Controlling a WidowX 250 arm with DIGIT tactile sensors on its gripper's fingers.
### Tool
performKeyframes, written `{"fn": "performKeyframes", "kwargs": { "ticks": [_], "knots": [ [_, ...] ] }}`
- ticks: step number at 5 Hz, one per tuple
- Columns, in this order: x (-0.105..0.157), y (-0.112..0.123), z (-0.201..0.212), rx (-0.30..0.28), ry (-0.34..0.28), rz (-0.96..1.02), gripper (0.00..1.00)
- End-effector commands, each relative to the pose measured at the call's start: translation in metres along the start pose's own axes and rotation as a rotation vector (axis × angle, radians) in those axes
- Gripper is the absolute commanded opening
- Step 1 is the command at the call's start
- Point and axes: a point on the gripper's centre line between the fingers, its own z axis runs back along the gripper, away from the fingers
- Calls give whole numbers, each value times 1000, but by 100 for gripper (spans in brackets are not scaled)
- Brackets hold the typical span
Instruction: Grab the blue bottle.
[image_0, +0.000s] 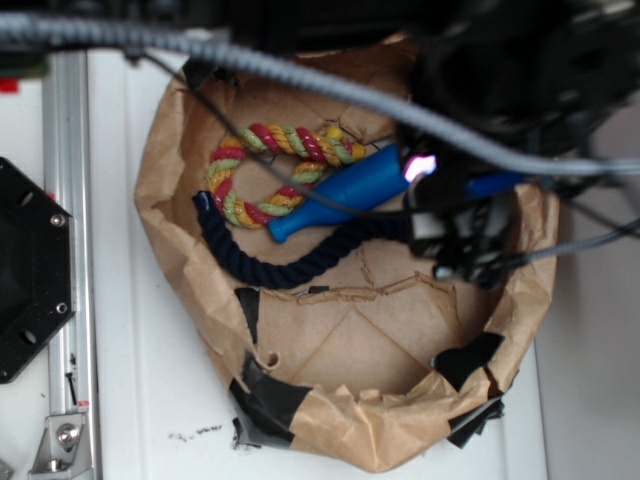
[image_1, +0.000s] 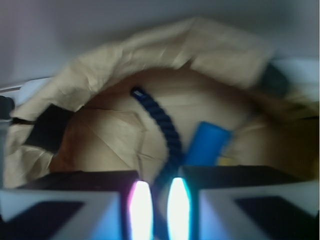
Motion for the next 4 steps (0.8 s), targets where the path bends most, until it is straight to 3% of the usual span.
{"fn": "performKeyframes", "kwargs": {
  "ticks": [1,3,4],
  "knots": [
    [-18,-11,23,-69,-124,82,100],
    [-18,-11,23,-69,-124,82,100],
    [-32,6,-27,-49,-142,-18,100]
  ]
}}
